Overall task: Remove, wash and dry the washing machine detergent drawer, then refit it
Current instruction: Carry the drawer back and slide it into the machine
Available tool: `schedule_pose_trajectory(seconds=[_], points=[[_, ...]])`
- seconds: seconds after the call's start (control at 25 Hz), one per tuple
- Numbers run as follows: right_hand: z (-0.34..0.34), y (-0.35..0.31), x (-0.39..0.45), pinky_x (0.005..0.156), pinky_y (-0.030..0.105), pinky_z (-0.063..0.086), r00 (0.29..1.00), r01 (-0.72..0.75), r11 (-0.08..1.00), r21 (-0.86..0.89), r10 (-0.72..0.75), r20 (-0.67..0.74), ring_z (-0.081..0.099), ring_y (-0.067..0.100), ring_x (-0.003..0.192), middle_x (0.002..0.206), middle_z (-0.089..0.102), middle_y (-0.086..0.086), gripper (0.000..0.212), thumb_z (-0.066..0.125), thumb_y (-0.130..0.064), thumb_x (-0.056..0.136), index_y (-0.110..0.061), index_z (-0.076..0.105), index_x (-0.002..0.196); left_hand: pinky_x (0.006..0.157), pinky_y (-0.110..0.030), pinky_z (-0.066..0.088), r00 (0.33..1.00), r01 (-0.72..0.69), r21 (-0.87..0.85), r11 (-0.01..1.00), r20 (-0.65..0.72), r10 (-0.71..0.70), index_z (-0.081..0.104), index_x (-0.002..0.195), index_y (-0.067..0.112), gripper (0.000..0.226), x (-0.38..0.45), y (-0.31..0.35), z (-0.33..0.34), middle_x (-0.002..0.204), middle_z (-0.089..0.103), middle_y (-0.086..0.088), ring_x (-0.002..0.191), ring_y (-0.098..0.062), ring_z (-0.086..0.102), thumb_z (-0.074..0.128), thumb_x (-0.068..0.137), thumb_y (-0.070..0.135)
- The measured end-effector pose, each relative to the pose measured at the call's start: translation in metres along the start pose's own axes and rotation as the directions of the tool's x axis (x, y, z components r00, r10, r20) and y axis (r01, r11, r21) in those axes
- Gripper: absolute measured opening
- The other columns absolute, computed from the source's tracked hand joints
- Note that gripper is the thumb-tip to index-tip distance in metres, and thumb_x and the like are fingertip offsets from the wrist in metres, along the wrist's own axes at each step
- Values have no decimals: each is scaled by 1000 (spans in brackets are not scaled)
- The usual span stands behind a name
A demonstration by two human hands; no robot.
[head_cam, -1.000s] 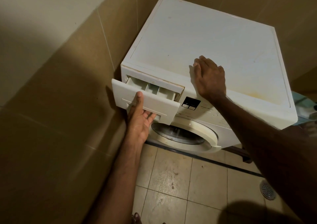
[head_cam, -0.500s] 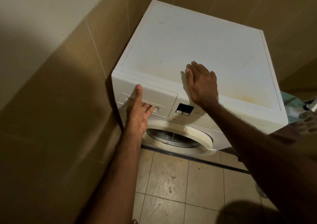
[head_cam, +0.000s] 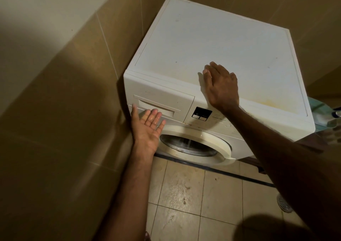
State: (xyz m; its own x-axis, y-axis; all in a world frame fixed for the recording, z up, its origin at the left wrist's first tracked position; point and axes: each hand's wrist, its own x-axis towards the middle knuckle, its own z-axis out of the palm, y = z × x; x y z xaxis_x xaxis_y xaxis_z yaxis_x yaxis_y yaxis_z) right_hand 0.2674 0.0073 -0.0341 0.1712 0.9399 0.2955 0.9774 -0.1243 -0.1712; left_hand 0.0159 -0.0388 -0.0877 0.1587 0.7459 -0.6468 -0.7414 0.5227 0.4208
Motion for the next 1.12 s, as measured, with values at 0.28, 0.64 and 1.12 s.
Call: schedule_pose_trajectory(seconds=[0.28, 0.64, 1.12], points=[[-7, -4, -3, 97, 51, 42, 1000, 0, 999, 46, 0, -4, 54, 29, 125, 132, 62, 5, 45, 22, -35, 110, -13, 61, 117, 99, -47, 56, 989, -118, 187, 975, 114, 97, 62, 118, 26, 23, 8, 7, 41, 123, 68, -12, 122, -31, 62, 65, 98, 38], [-5, -4, -2, 99, 54, 42, 1000, -12, 999, 53, 12, 3, 54, 27, 125, 130, 62, 3, 46, 21, -37, 111, -14, 60, 120, 79, -42, 63, 983, -172, 145, 974, 82, 162, 49, 147, 19, 74, -36, -3, -15, 137, 66, -16, 123, -31, 66, 74, 80, 39], [-5, -3, -2, 104, 53, 41, 1000, -13, 997, 75, 13, 1, 54, 28, 128, 133, 62, 4, 46, 23, -37, 111, -13, 60, 122, 86, -44, 62, 983, -164, 132, 978, 107, 151, 49, 147, 24, 108, -68, -7, -67, 138, 65, -14, 126, -30, 65, 96, 54, 52]])
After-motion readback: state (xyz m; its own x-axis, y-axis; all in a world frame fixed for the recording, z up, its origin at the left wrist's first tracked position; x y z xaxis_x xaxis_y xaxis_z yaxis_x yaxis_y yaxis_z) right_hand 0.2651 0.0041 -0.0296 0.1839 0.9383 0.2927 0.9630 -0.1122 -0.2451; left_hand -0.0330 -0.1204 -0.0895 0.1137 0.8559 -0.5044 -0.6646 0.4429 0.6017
